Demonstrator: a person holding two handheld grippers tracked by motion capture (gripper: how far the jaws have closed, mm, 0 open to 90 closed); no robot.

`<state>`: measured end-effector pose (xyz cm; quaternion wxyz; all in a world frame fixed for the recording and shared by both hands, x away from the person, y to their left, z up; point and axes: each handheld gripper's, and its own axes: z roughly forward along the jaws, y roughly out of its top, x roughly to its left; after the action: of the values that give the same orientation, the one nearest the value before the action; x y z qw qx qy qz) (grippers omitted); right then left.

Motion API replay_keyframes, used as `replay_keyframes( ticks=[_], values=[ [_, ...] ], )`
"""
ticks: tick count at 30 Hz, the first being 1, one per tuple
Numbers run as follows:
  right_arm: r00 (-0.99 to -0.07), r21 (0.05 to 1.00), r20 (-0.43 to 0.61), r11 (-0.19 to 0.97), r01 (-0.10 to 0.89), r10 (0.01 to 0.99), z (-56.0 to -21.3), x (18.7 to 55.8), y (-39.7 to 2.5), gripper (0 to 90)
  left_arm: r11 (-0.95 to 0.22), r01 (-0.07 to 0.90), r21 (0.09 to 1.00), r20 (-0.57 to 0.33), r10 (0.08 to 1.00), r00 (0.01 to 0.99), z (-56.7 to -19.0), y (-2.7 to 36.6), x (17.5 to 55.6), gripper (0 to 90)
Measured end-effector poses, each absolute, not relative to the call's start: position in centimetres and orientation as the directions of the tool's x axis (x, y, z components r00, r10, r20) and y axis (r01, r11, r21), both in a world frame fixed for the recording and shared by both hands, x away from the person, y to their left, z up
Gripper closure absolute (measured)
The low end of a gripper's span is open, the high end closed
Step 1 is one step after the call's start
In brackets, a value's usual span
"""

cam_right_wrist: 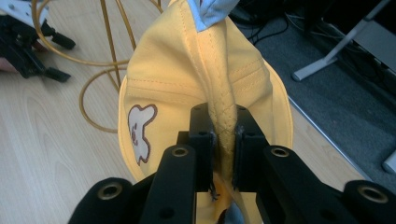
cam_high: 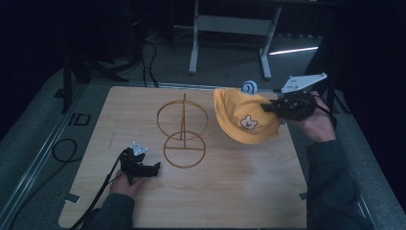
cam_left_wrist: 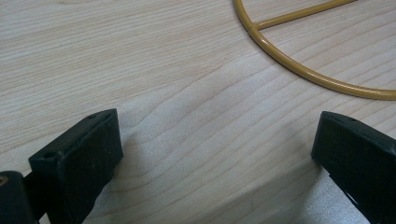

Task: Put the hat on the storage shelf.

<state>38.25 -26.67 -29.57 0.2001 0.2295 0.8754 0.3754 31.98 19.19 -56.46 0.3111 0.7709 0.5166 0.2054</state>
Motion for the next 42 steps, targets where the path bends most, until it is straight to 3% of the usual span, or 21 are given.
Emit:
replay_keyframes(
  ticks=[42],
  values=[
    [-0.869, 0.812, -0.145, 0.559, 0.168, 0.472, -27.7, 39.2, -22.5, 81.2, -0.276, 0.669, 0.691, -0.003, 0.923, 0.384, -56.5, 19.2, 32.0, 1.9]
  ],
)
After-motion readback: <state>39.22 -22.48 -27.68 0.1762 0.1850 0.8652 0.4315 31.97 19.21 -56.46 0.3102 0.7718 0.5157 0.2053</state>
